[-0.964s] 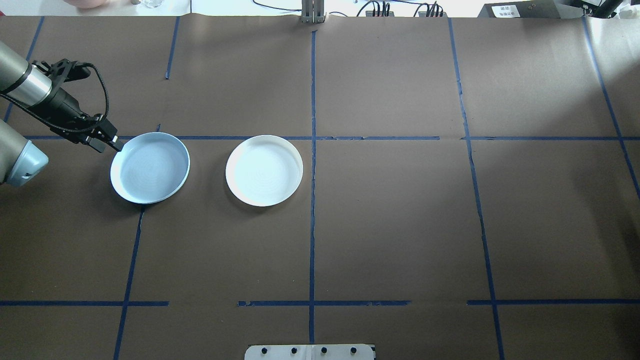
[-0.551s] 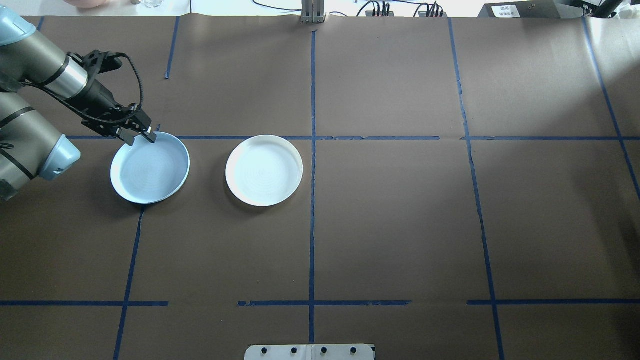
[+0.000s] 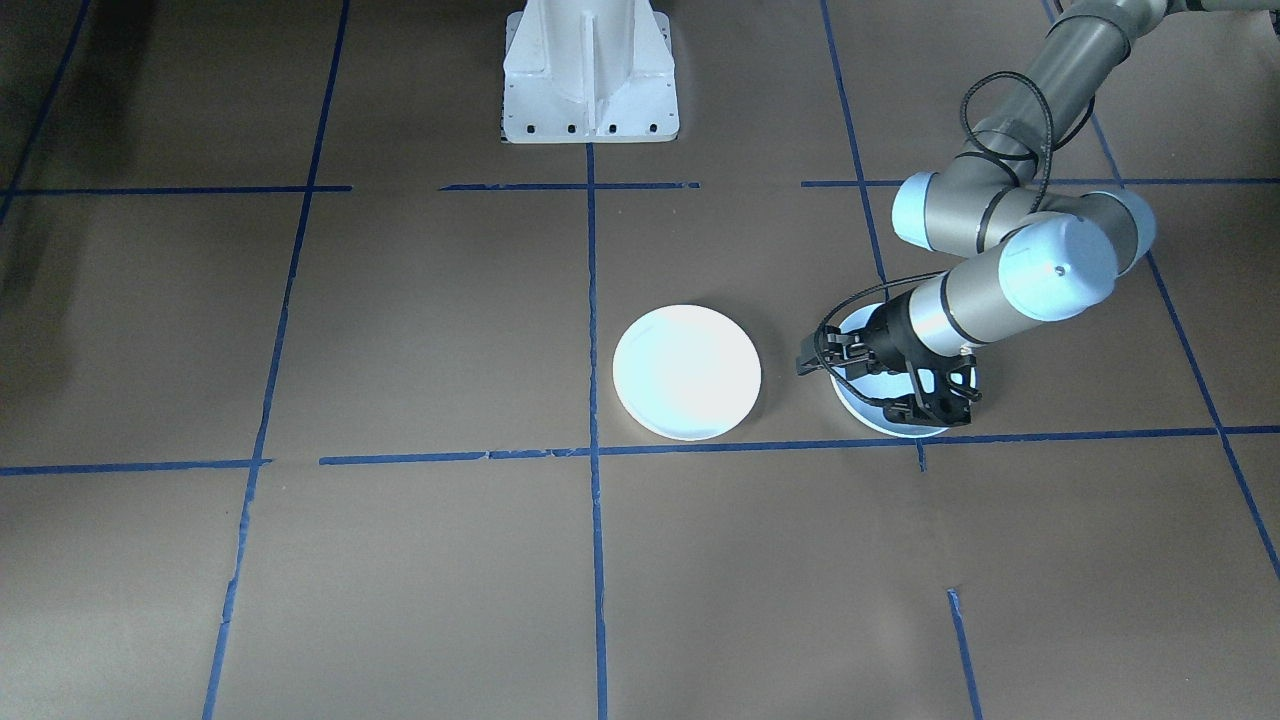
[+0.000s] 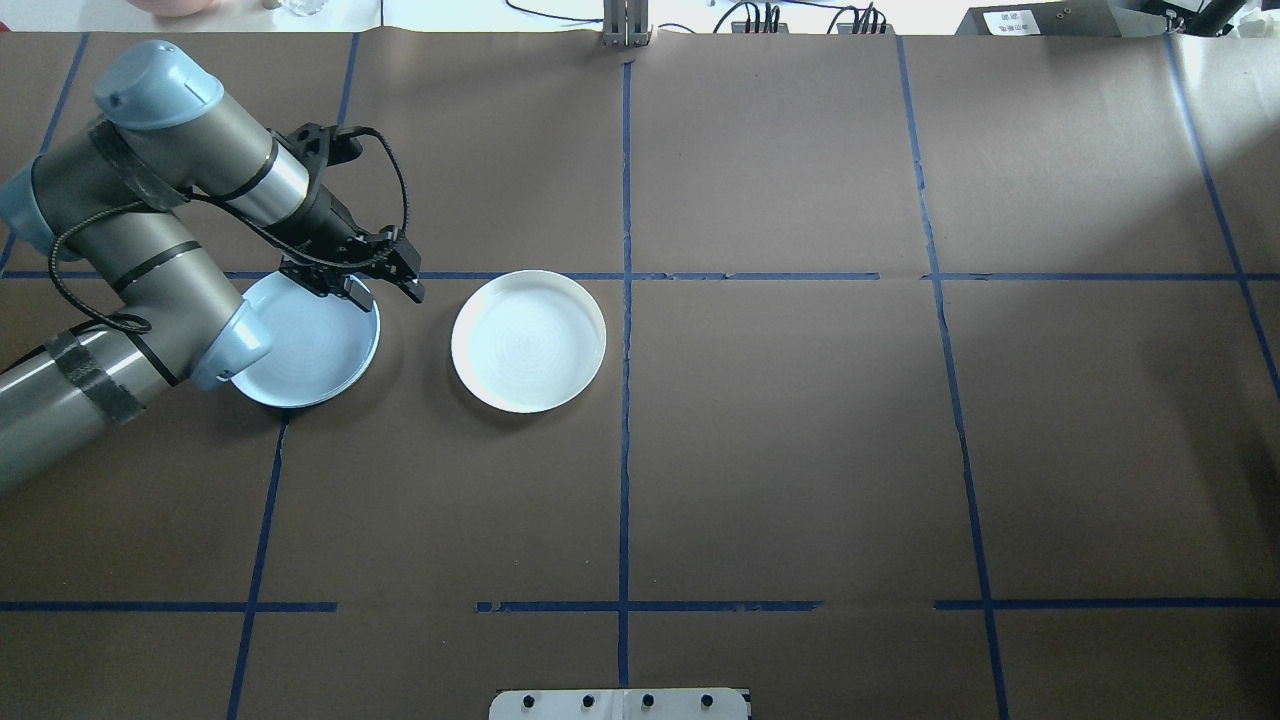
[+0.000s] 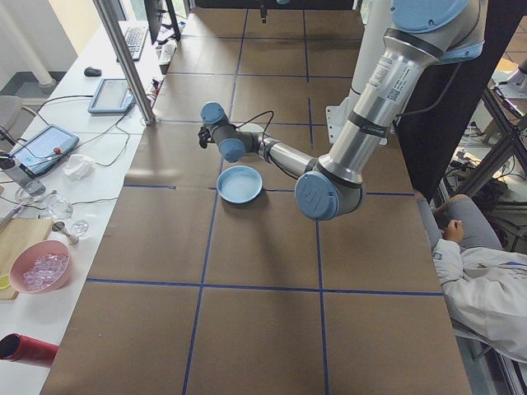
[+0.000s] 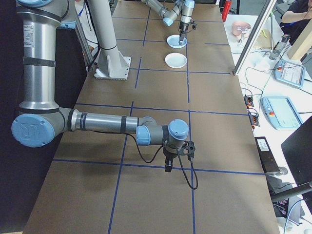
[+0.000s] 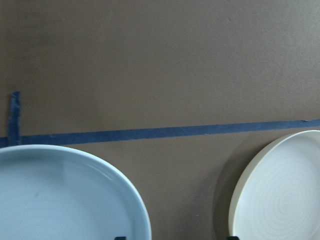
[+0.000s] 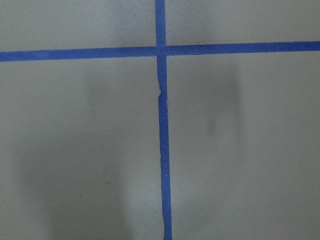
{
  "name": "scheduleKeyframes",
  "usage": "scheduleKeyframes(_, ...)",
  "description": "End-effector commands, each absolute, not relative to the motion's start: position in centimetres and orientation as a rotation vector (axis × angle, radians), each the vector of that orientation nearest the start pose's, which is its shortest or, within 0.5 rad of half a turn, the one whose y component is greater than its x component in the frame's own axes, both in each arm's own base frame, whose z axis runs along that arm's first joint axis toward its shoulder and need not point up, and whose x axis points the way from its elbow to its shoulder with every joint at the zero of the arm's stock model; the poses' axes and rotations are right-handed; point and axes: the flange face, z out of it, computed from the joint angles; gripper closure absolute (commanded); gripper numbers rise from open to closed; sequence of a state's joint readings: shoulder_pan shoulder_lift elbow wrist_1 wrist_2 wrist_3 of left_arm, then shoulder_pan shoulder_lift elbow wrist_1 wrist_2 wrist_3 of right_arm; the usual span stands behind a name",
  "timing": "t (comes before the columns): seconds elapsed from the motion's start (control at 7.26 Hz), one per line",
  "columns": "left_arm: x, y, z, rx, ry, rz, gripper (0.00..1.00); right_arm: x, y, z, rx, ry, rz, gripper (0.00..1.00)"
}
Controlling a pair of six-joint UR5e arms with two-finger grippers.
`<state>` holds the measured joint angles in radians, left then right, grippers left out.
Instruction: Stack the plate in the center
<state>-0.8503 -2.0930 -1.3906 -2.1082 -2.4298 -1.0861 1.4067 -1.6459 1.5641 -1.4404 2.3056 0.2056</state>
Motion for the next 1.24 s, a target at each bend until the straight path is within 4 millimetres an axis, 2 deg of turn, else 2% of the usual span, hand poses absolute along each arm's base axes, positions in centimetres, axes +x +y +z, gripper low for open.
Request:
scheduleKeyframes(0.0, 45.6, -53.5, 35.1, -0.16, 1.153, 0.038, 0.27, -1.0, -46.7, 68.8, -0.09, -0.73, 0.022, 0.0)
scheduleKeyframes(0.41, 47.4, -52.4, 35.8, -0.186, 1.143, 0.032, 0.31, -1.0, -46.7, 68.7, -0.089, -0.731, 0.022, 0.0)
scheduleKeyframes(0.69, 47.7, -53.0, 36.8, -0.164, 1.13, 0.014, 0.38, -1.0, -46.7, 68.7, -0.089, -0.731, 0.021, 0.0)
scheduleKeyframes(1.1, 47.8, -53.1, 36.6, -0.153, 1.14, 0.001, 0.41, -1.0, -46.7, 68.8, -0.09, -0.73, 0.022, 0.0)
